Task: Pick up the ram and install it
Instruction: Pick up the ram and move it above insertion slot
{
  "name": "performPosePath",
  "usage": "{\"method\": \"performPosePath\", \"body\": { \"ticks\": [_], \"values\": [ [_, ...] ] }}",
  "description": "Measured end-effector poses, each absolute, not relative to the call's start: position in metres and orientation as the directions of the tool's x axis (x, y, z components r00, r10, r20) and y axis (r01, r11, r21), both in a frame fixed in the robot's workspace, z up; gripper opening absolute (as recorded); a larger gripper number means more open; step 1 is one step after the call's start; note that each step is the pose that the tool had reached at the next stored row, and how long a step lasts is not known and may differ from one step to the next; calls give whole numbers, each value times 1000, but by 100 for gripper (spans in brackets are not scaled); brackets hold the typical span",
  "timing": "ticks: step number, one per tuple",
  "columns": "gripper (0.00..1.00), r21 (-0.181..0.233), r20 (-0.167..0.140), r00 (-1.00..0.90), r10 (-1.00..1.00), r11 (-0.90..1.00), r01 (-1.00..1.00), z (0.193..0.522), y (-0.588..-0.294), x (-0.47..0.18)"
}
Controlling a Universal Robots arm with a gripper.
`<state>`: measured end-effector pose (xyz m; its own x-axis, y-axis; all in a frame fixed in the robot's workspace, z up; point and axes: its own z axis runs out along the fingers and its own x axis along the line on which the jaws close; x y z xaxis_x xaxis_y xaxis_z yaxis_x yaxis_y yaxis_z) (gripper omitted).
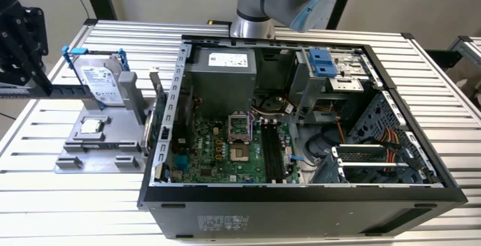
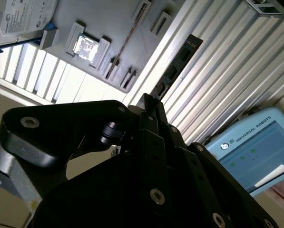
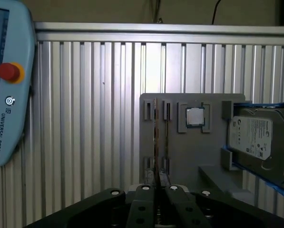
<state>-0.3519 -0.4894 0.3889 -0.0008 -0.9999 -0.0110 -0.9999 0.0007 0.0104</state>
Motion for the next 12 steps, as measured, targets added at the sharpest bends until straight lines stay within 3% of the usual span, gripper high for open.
{"method": "performPosePath", "body": {
  "ticks": [12],
  "values": [
    [0,10,-11,-1,-1000,1,-1000,396,-489,-352]
  ]
}}
